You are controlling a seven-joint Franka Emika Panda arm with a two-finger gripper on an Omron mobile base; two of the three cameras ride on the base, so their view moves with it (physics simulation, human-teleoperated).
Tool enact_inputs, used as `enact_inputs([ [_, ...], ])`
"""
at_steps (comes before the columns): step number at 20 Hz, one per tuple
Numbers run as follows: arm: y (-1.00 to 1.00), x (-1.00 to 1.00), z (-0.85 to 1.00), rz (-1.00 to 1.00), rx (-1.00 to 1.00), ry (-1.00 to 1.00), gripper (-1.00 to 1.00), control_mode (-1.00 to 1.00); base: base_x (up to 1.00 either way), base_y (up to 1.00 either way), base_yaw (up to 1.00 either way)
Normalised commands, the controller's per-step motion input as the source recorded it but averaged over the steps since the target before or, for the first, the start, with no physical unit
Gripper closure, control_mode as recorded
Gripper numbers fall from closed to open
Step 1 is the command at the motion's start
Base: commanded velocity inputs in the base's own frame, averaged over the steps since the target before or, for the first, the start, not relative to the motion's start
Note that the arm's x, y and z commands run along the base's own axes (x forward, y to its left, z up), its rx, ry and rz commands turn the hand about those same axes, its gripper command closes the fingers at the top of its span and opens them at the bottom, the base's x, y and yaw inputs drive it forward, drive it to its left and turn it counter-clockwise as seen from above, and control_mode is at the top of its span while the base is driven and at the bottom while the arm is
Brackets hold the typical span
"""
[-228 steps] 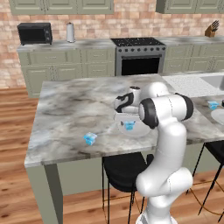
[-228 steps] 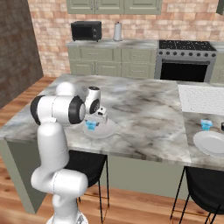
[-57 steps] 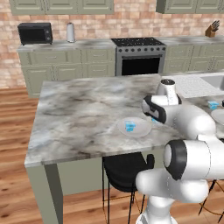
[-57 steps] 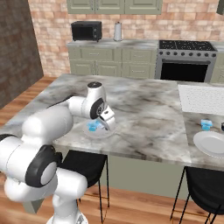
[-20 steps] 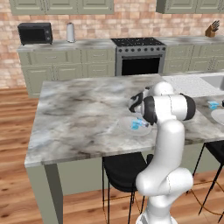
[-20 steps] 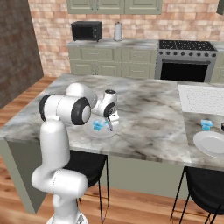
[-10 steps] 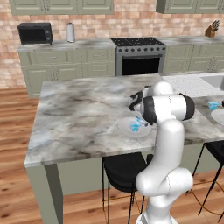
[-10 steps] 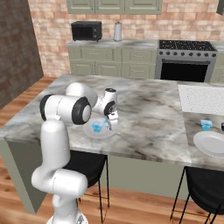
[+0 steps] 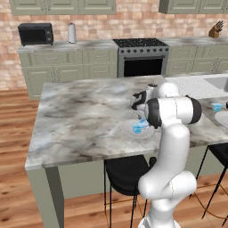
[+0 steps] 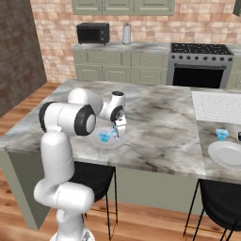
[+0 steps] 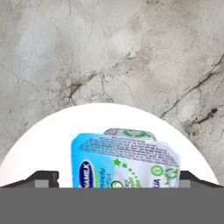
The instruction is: Place two yogurt containers on each plate.
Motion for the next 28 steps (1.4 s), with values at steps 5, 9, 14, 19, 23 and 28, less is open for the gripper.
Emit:
enact_inputs([
  [5,-0.10,-0.22,0.32,0.00,0.03,-0.04,-1.00,-1.00,0.00,0.00,0.00],
  [9,-0.07,-0.54,0.87,0.00,0.01,-0.15,-1.00,-1.00,0.00,0.00,0.00],
  [14,0.57,-0.98,0.36,0.23,-0.02,-0.10,-1.00,-1.00,0.00,0.00,0.00],
  [19,0.35,-1.00,0.96,0.41,-0.11,0.01,-1.00,-1.00,0.00,0.00,0.00],
  [23,0.11,-1.00,0.74,0.37,-0.12,-0.06,-1.00,-1.00,0.00,0.00,0.00],
  [28,0.28,-1.00,0.92,0.21,-0.12,-0.25,-1.00,-1.00,0.00,0.00,0.00],
])
